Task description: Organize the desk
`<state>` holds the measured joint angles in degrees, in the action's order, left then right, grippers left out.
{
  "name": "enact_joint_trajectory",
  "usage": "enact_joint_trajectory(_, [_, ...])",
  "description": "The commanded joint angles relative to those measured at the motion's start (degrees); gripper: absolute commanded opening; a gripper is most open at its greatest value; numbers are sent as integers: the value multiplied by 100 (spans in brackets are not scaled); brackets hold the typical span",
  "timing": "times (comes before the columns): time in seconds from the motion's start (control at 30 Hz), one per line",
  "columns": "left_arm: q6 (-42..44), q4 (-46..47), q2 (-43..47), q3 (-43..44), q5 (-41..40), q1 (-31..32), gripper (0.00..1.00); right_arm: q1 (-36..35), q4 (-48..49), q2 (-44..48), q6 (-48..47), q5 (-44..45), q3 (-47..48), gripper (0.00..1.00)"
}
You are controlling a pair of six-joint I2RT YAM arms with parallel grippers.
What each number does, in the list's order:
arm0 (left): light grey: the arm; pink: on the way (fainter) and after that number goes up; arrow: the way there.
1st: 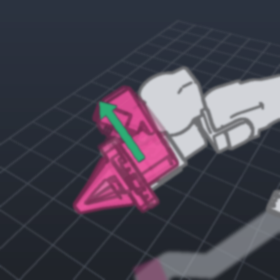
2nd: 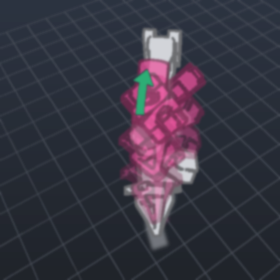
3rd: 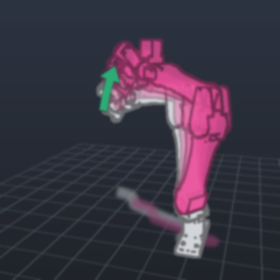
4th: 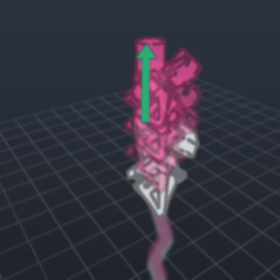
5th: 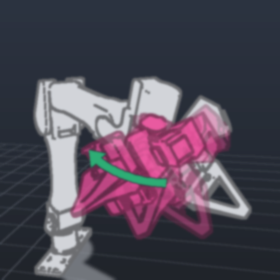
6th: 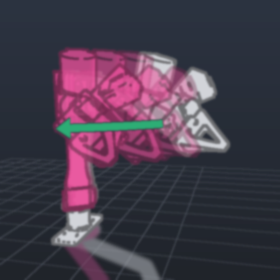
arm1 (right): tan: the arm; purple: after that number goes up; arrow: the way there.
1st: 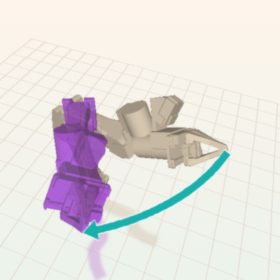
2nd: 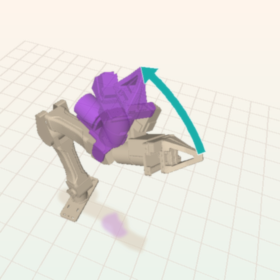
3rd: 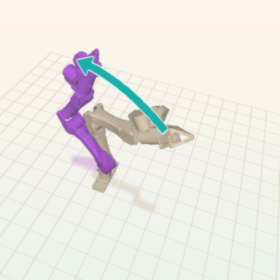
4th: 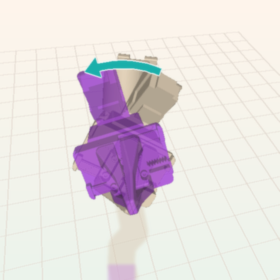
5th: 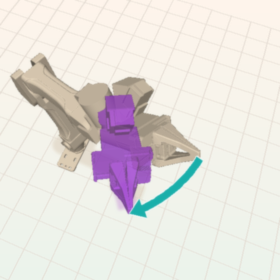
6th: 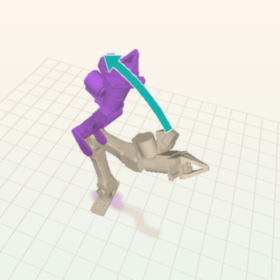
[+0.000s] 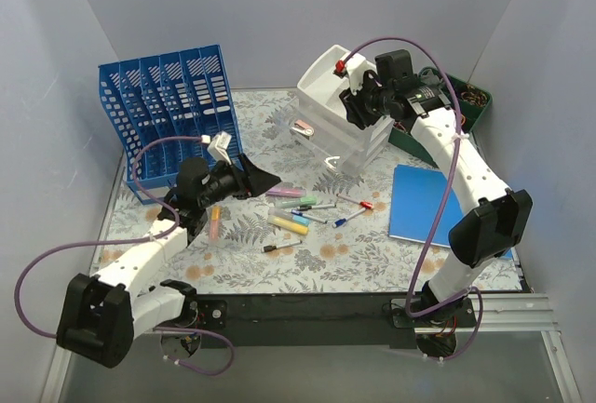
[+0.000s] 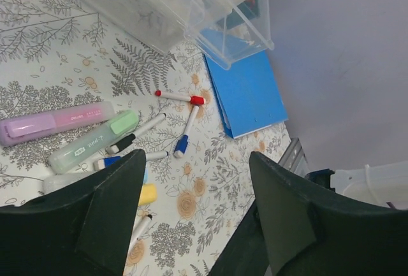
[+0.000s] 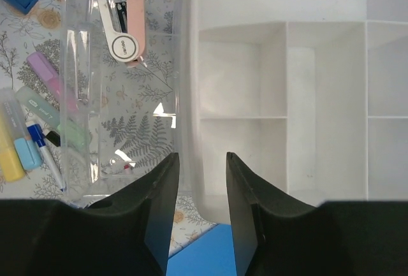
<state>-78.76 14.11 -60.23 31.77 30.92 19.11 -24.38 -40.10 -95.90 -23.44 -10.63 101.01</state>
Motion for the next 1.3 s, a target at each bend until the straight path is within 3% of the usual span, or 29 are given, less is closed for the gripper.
enact_joint_trajectory(0.0, [-411, 663, -454, 356, -138, 285, 61, 12, 169, -16, 103, -106, -12, 43])
enact_joint_trajectory(0.1, [-526, 918, -999, 584, -156, 373, 53, 74, 160, -139, 112, -149, 15, 41])
enact_joint_trajectory(0.47, [-464, 989, -2739, 1841, -411, 576, 43, 135, 28, -342, 129, -483, -29, 34])
enact_joint_trajectory(0.63, [-465, 883, -3460, 2543, -438, 620, 35, 144, -24, -447, 121, -554, 33, 24])
enact_joint_trajectory(0.7, [-473, 866, -3644, 2711, -411, 637, 29, 135, -33, -456, 121, -580, 59, 15])
enact_joint_trajectory(1.0, [-561, 1067, -4225, 3397, -385, 760, 25, 135, -165, -605, 156, -949, 182, 3])
enact_joint_trajectory(1.27, [-605, 1085, -4866, 4266, -376, 857, 24, 135, -350, -737, 121, -1441, 331, 1])
